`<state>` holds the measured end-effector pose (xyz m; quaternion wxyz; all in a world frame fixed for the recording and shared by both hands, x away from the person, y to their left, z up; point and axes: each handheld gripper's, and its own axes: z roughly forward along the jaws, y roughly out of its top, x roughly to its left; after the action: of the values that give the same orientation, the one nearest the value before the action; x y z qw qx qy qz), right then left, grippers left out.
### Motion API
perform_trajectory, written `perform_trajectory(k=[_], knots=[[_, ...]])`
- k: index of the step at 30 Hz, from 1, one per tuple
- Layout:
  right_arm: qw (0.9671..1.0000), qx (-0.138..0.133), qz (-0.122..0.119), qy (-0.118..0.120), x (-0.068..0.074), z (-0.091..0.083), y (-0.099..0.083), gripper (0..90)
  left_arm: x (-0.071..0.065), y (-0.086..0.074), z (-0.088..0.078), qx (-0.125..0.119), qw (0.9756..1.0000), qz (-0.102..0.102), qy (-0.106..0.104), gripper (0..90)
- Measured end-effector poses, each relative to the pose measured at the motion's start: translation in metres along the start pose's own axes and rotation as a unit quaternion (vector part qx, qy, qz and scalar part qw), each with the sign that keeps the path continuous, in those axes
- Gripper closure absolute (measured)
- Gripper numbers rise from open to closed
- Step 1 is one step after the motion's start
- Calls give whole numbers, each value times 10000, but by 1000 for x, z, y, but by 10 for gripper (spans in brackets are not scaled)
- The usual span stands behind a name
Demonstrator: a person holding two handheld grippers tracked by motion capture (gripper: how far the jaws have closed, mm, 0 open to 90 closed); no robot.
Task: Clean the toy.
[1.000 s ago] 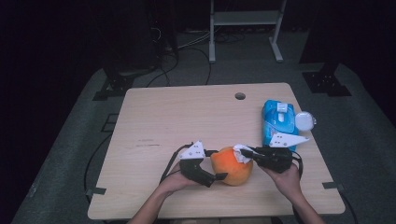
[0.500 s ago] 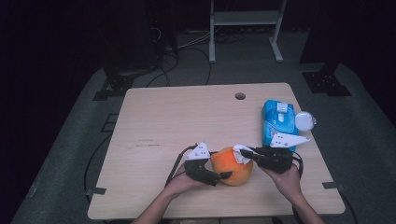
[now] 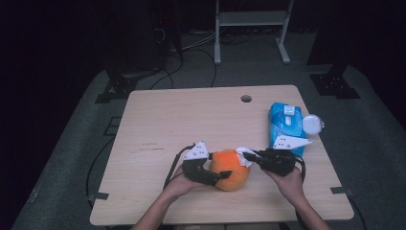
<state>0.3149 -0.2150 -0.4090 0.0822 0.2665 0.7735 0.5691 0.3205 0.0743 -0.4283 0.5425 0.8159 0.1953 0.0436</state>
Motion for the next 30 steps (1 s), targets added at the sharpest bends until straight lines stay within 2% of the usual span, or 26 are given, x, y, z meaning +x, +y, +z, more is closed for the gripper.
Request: perform_trajectory(k=[5,9,10,12,14,16,20,23,25,27,30], knots=[[9994,14,-288,196,21,9,4,824,2,-2,3,-77,9997,-221,67,238],[9981,70,-538,293,34,15,8,823,0,-2,3,-42,9998,-182,100,226],[9979,102,-578,273,35,16,8,824,-1,-2,3,-45,9999,-152,57,212],[9982,78,-504,320,31,15,8,825,-1,-3,3,-40,10000,-63,-63,174],[9984,83,-498,269,28,14,7,825,-1,-3,4,3,10000,38,-60,170],[9986,68,-477,206,25,12,7,825,-2,-3,4,23,10000,86,-14,206],[9990,87,-428,-110,12,5,4,824,-2,-3,4,12,10000,81,-4,217],[9993,72,-309,-212,7,0,1,824,-2,-4,5,-27,10000,20,57,225],[9991,82,-367,-179,11,1,2,824,-2,-3,5,-18,9999,25,95,225],[9989,41,-466,-48,20,5,4,824,-4,-3,7,-26,9999,6,143,225],[9974,38,-701,156,36,13,8,824,-9,-4,9,-34,9999,113,94,232]])
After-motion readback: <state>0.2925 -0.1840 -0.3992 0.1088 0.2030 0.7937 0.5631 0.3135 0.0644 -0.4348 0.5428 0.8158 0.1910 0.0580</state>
